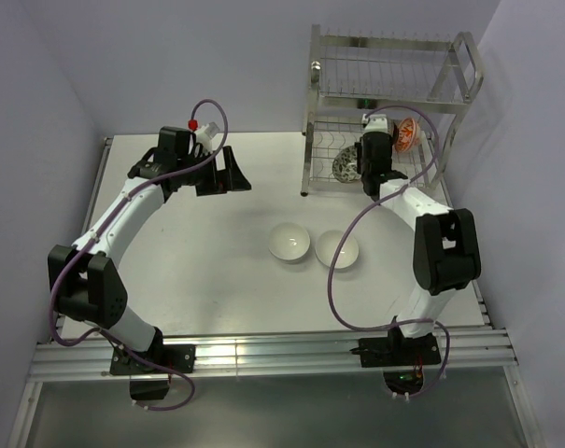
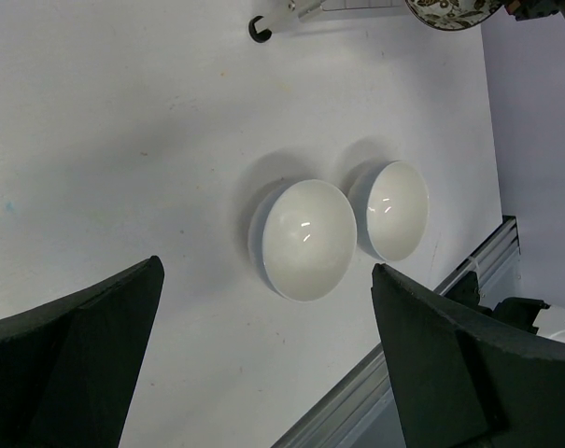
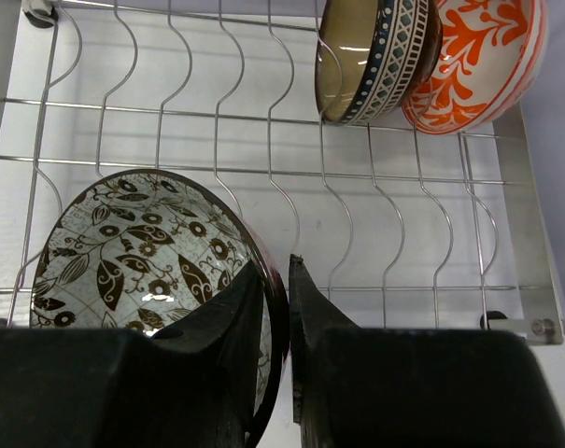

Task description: Load the bowls into the dish rack

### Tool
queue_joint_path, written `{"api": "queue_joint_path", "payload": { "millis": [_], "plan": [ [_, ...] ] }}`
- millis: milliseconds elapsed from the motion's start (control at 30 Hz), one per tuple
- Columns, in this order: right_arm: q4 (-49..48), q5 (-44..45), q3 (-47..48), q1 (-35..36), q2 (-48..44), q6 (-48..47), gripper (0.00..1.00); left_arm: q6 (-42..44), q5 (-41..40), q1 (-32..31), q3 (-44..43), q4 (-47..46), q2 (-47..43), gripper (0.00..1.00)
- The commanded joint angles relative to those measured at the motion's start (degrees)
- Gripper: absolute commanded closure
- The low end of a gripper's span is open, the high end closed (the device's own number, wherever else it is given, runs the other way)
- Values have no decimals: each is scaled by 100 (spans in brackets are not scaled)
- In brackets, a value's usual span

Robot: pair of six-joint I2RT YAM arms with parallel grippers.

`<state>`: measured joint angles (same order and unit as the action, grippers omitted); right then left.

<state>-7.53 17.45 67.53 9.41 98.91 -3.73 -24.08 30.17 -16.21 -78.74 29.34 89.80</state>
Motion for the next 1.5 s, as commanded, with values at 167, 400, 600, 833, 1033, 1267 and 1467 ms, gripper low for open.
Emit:
{"api": "queue_joint_path", "payload": {
  "millis": [167, 400, 600, 833, 1033, 1267, 1467],
  "plan": [
    [-662, 179, 665, -36, 426, 136, 100, -1, 182, 39, -36, -218, -77, 0],
    [-697, 285, 1007, -44, 743, 109, 100, 34, 190, 65, -115, -157, -6, 1],
    [-759, 337, 1227, -44, 998, 91, 100, 61, 208, 83, -133, -139, 29, 1],
    [-706, 268, 1351, -44, 1165, 74, 100, 96, 217, 118, -124, -148, 55, 0],
    [-767, 285, 1228, -53, 1174, 30, 100, 70, 278, 144, -124, -192, 99, 0],
    [-513, 127, 1307, -53, 1271, 135, 100, 52, 322, 144, -115, -210, 126, 1],
    [-600, 136, 1140, -53, 1271, 170, 100, 26, 357, 153, -89, -262, 134, 0]
  ]
}}
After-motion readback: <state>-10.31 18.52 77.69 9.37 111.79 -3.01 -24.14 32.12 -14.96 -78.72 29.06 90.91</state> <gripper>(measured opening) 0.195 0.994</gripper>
